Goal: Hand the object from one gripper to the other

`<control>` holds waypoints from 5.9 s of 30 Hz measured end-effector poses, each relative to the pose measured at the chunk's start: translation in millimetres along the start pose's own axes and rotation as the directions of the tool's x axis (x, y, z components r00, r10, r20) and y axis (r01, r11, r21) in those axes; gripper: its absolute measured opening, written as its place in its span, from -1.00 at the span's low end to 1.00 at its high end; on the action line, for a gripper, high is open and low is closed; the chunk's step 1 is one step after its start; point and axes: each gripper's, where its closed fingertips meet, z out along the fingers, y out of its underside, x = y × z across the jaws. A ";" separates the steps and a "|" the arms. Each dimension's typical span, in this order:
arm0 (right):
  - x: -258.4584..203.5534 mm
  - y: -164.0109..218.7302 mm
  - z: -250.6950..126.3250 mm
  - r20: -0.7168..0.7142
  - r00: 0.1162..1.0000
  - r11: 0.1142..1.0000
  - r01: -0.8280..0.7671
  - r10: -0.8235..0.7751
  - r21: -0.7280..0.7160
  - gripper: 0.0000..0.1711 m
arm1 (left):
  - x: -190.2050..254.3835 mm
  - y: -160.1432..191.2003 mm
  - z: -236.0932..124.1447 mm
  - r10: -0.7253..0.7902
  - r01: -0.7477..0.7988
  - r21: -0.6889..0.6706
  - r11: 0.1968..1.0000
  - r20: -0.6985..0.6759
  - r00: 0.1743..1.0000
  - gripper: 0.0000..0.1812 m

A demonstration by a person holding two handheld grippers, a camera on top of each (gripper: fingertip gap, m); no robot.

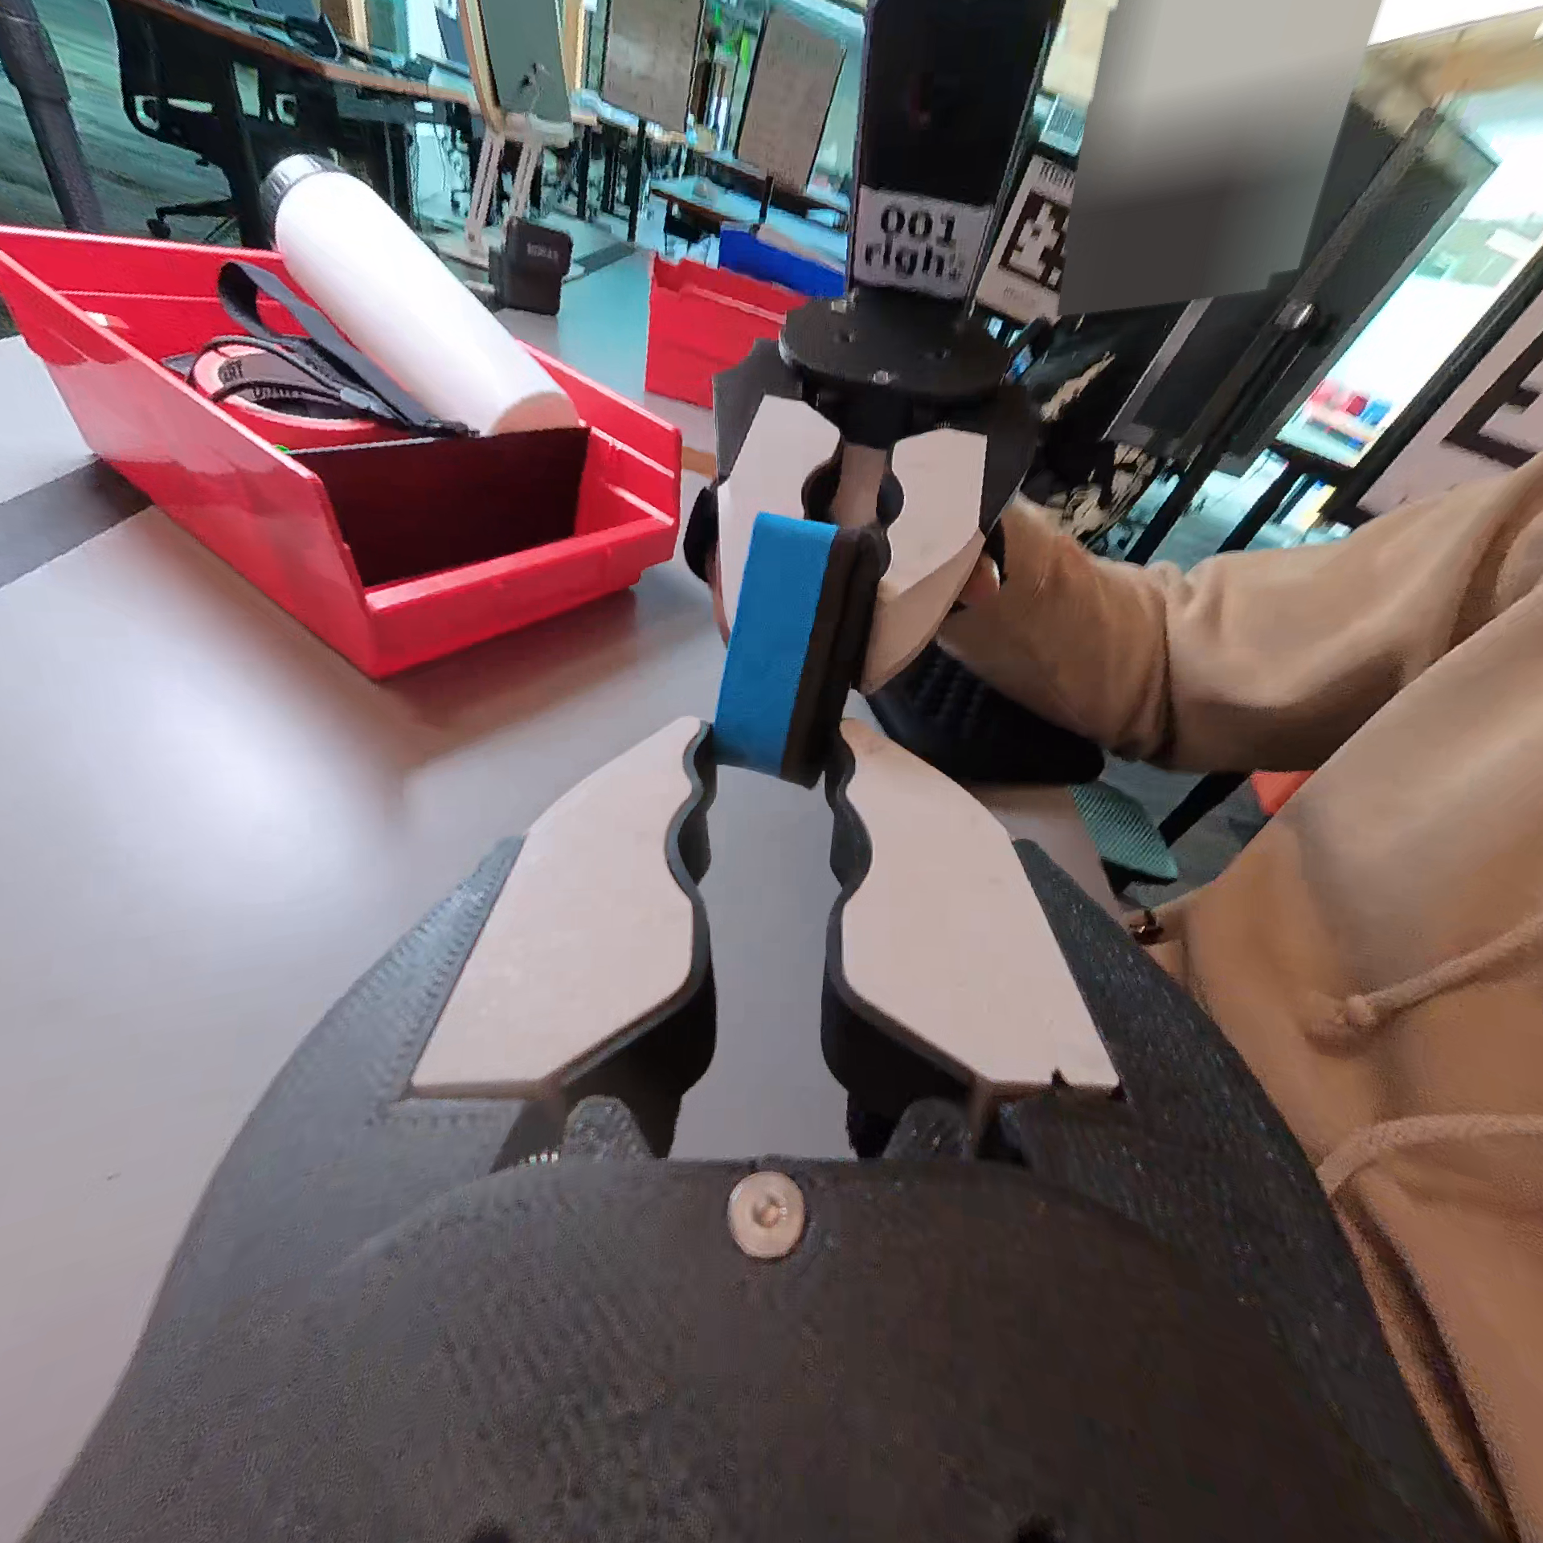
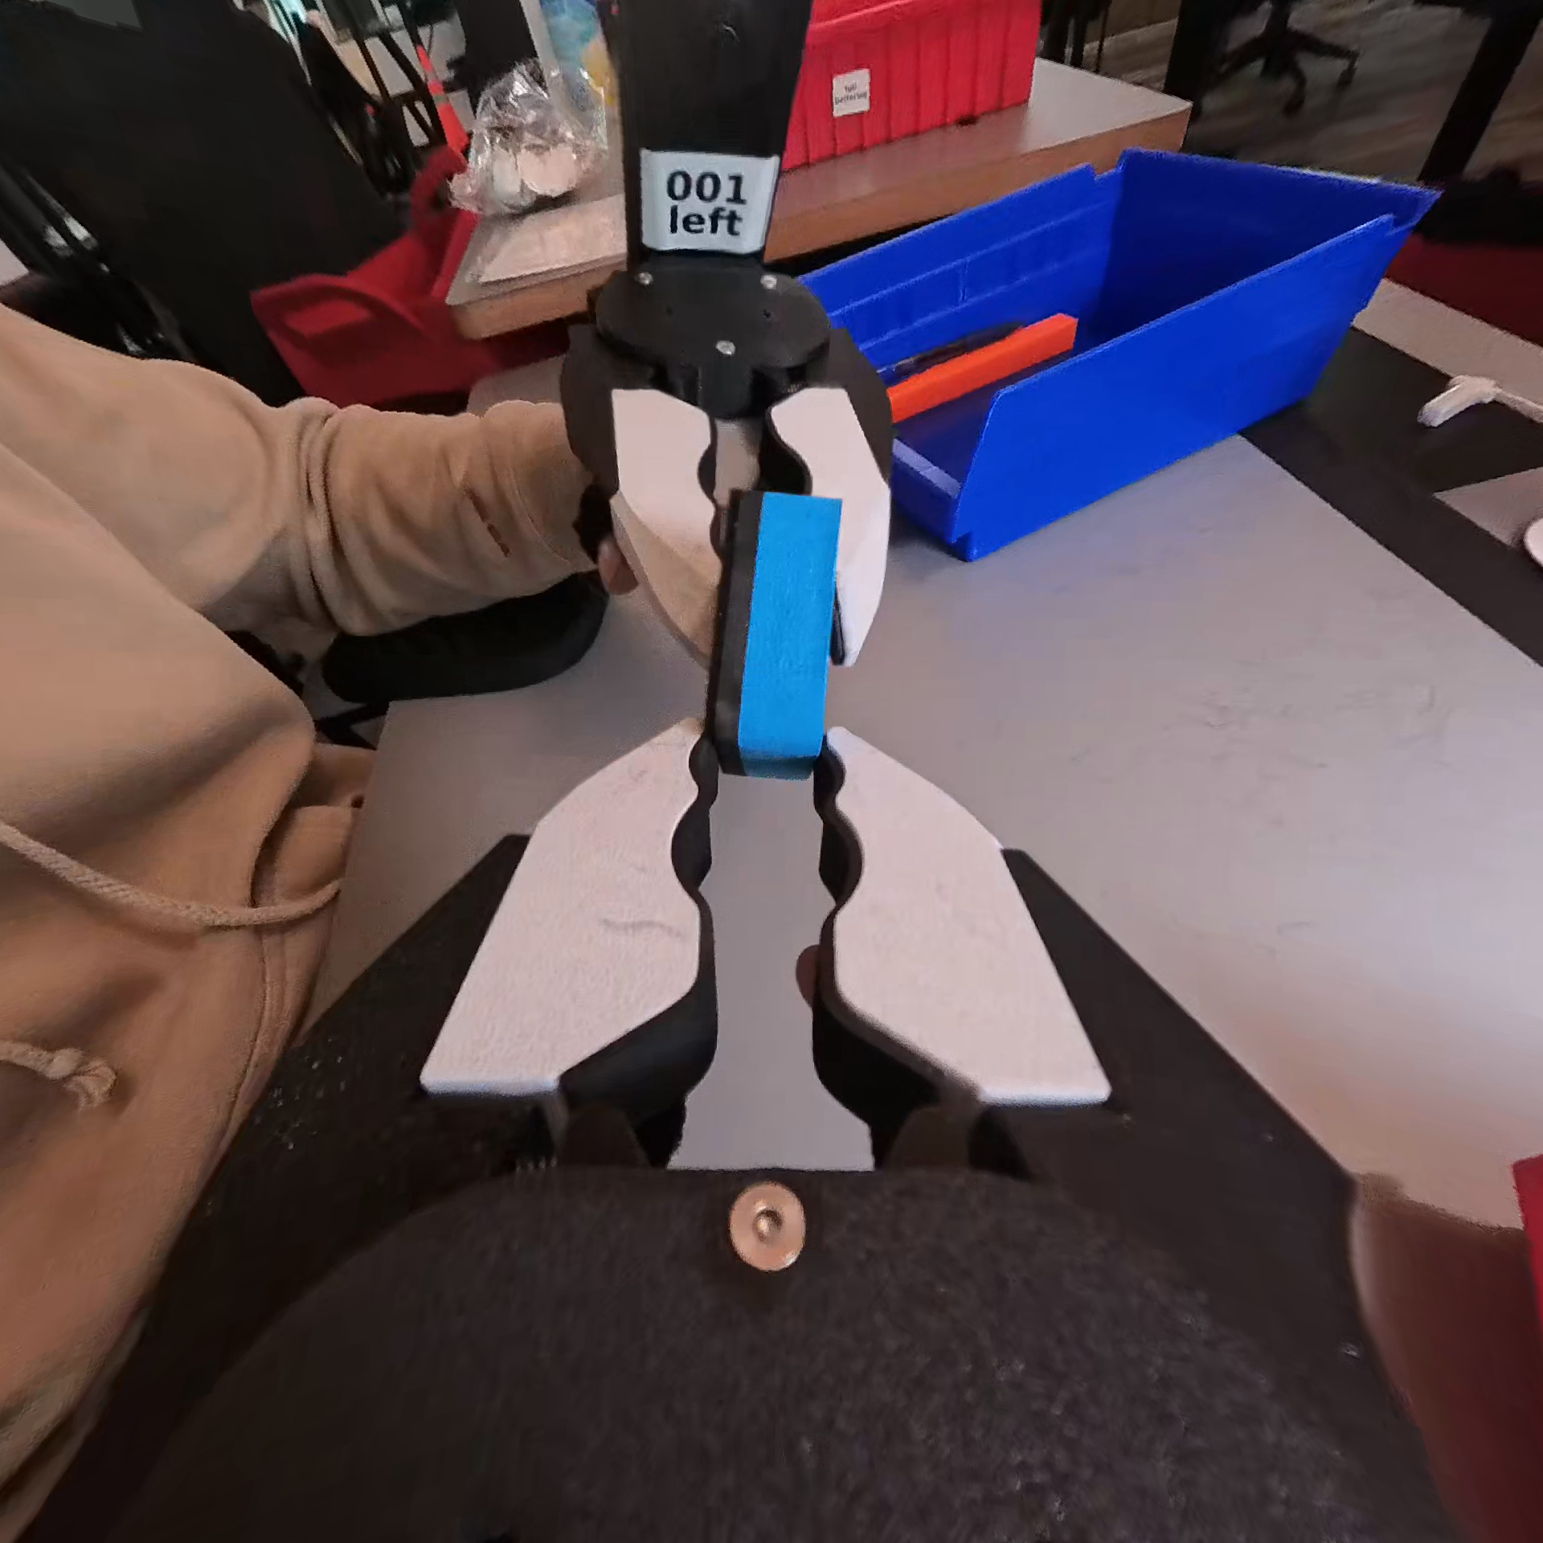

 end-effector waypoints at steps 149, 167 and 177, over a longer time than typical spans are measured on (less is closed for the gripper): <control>-13.4 -12.6 -2.0 0.272 0.942 0.957 -0.246 0.199 0.153 -0.73 | 11.2 -20.6 -9.5 0.312 -0.319 0.048 0.946 0.124 0.942 -0.29; 18.7 -29.5 -25.9 -0.199 0.946 0.917 0.303 -0.257 0.258 -0.23 | 9.2 -27.0 -14.1 -0.278 0.297 0.108 0.949 -0.159 0.947 -0.39; 5.7 -15.5 3.2 -0.398 0.632 0.701 0.713 -0.665 -0.039 -0.60 | 14.6 -16.2 -2.1 -0.515 0.562 0.032 0.827 -0.357 0.779 -0.35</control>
